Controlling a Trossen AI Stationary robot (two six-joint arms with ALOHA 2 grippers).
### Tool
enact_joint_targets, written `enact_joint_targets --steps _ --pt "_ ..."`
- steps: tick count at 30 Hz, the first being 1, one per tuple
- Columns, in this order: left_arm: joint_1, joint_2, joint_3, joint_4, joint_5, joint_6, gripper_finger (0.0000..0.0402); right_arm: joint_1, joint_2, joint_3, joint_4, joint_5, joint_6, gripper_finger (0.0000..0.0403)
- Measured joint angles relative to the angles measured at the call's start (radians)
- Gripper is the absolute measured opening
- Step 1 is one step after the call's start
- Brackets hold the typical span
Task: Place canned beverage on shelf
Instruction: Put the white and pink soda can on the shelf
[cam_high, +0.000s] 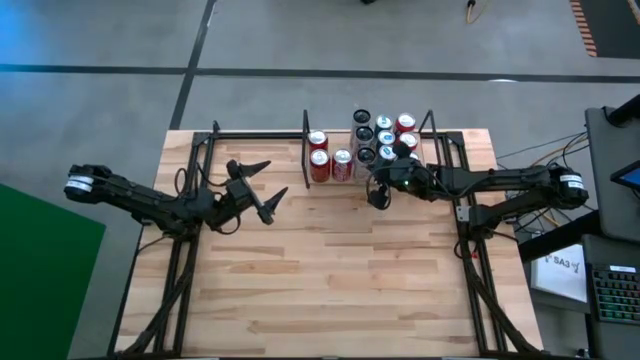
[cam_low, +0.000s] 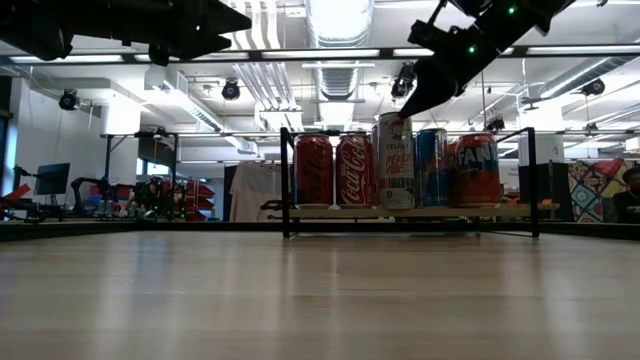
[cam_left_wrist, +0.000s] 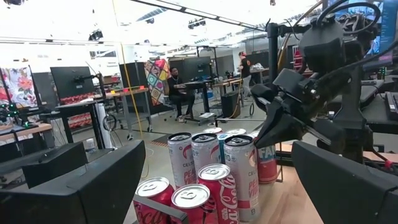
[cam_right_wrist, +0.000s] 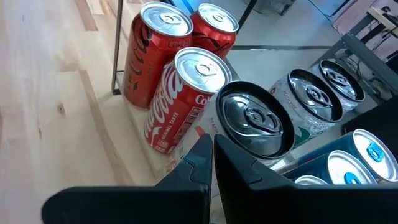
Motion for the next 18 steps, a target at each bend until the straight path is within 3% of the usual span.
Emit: enact_joint_targets --steps 18 --pt "0.0 0.0 0.0 0.0 0.001 0.0 0.0389 -0.015 0.017 -0.011 0.036 0.001 0.008 0.0009"
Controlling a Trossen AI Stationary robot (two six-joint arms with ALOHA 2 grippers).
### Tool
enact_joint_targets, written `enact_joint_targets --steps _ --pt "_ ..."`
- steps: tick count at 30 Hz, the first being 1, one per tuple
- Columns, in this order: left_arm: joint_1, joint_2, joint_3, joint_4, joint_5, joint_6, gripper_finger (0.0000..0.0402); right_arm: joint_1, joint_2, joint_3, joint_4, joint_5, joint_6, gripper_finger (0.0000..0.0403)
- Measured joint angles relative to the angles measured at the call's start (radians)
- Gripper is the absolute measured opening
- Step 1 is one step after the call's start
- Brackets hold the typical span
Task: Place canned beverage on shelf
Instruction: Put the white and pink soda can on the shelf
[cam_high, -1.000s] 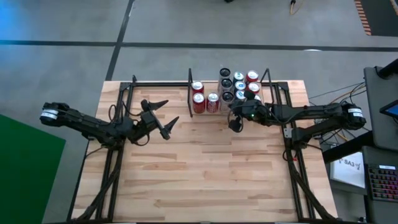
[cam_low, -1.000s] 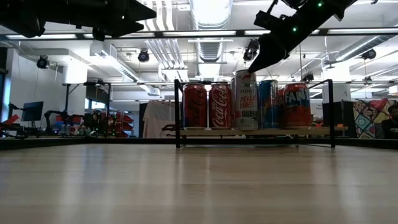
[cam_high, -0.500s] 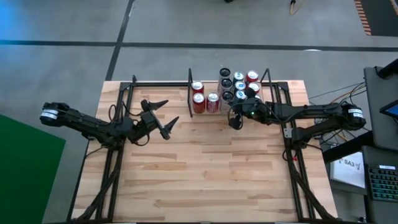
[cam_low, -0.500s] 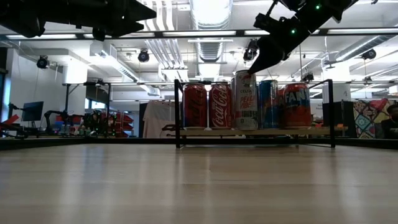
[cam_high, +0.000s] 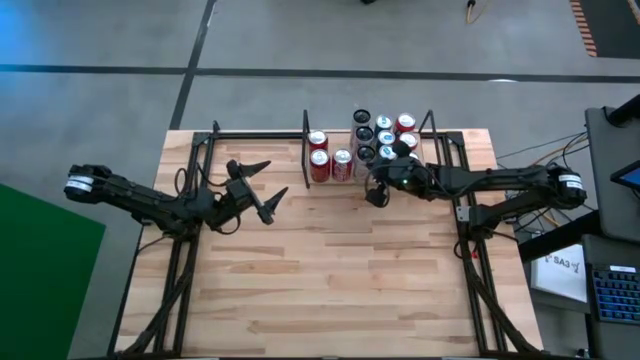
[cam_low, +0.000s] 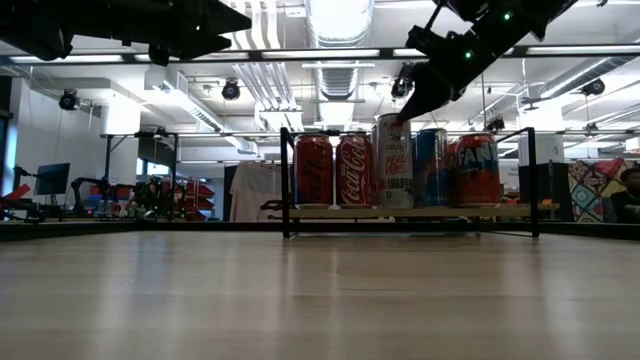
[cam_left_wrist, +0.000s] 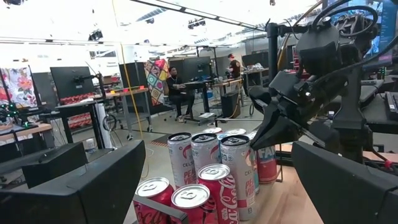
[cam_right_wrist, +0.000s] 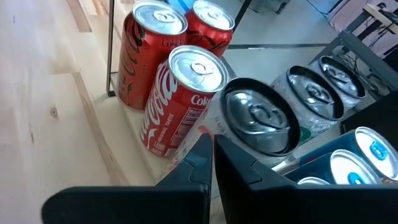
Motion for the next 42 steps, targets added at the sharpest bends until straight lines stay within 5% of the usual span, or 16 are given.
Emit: enact_joint_targets --steps 42 --pt "0.001 0.0 0.0 0.0 0.0 -0.002 0.0389 -0.021 0.049 0.0 0.068 -0.001 -0.018 0.0009"
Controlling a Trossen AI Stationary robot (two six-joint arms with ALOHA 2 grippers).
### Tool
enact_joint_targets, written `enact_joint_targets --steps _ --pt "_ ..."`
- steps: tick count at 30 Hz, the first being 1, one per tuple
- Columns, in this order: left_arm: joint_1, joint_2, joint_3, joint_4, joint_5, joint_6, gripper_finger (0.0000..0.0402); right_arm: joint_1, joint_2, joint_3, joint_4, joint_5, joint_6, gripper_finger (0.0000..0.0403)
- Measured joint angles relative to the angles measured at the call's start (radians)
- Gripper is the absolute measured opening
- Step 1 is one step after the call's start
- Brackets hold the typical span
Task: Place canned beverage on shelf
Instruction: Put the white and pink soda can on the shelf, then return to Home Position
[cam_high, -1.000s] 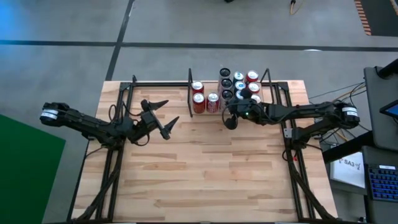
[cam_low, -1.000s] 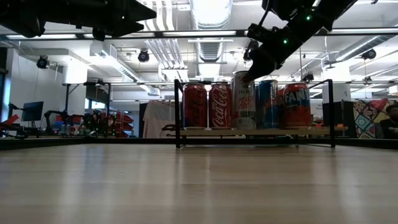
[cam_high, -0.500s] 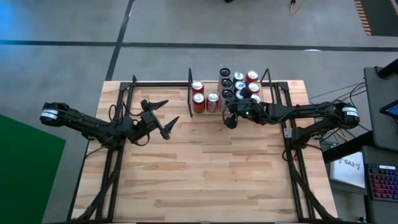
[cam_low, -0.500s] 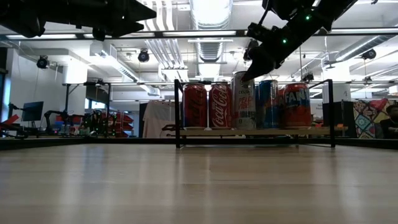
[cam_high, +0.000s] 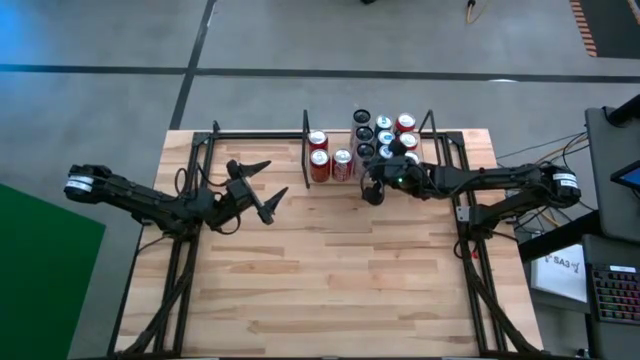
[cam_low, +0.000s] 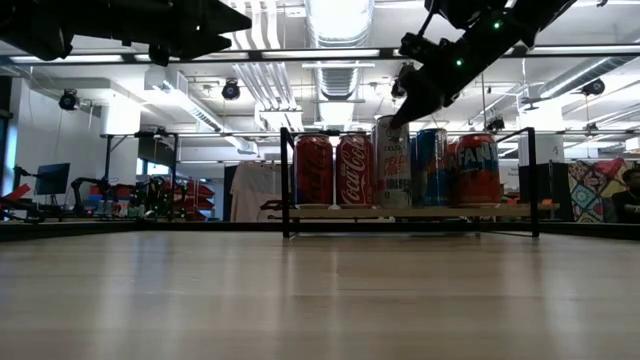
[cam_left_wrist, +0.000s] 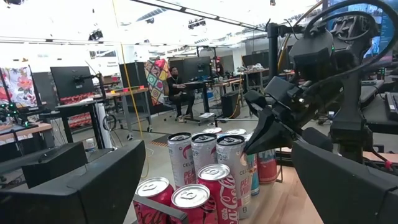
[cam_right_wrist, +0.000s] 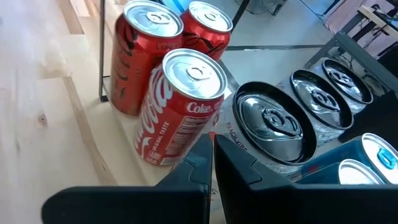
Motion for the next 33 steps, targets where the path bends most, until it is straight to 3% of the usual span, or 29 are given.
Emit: enact_joint_targets --steps 12,20,28,33 --pt "0.0 0.0 0.0 0.0 0.0 0.002 0.0389 0.012 -0.019 0.015 -0.014 -0.012 -0.001 0.0009" --pt "-0.002 0.0 0.0 0.0 0.008 -0.003 0.0389 0.075 -0.134 0.03 -0.031 -0.147 0.0 0.0009" --pt "-0.002 0.0 0.0 0.024 0.143 -0.099 0.0389 0.135 -0.244 0.03 -0.023 -0.342 -0.048 0.0009" --pt "-0.008 -0.032 0.0 -0.036 0.163 -0.085 0.0389 0.152 -0.307 0.003 -0.007 -0.365 -0.086 0.0009"
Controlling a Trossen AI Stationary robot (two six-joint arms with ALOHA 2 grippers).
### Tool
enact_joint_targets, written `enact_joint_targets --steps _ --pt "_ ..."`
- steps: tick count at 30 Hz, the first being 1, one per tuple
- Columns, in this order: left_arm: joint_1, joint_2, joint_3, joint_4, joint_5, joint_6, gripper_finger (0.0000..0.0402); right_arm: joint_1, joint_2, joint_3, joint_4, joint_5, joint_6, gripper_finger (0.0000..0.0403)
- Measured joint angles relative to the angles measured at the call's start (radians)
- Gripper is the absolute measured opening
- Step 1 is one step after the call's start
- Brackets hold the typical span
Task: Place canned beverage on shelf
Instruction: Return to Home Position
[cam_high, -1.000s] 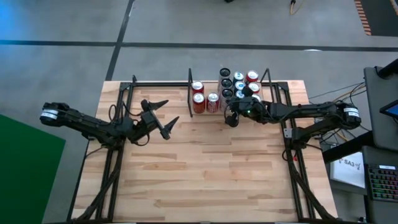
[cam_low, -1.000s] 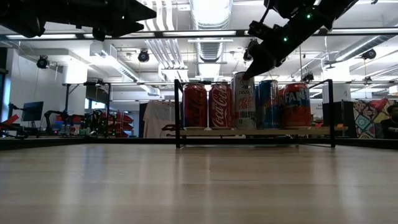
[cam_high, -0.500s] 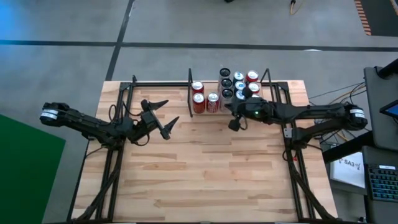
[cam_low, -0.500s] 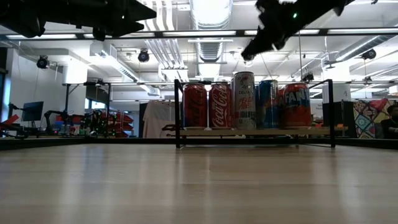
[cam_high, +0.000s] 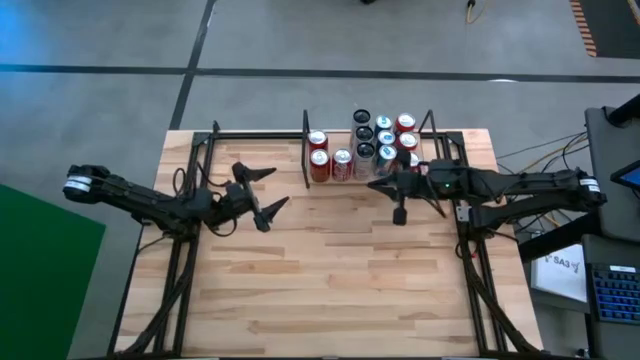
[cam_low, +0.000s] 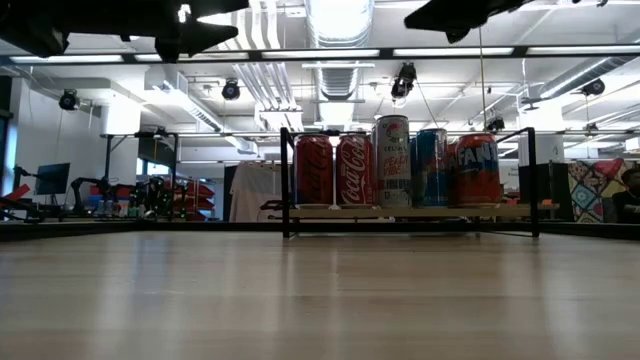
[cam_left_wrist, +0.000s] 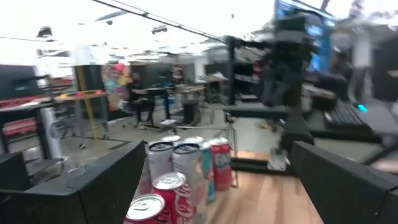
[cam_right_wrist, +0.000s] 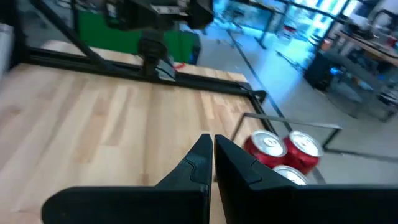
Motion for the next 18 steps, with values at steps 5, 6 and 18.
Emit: enact_joint_targets --steps 5,6,18 --pt "0.0 -0.098 0.0 -0.18 0.056 0.011 0.0389 0.0 -0.085 -0.075 0.049 -0.063 -0.006 0.0009" --pt "0.0 -0.121 0.0 -0.221 0.056 0.005 0.0389 0.0 -0.104 -0.095 0.06 -0.063 -0.002 0.0009" --pt "0.001 -0.347 0.0 -0.518 0.058 -0.048 0.0389 0.001 -0.312 -0.296 0.16 -0.063 0.111 0.0009"
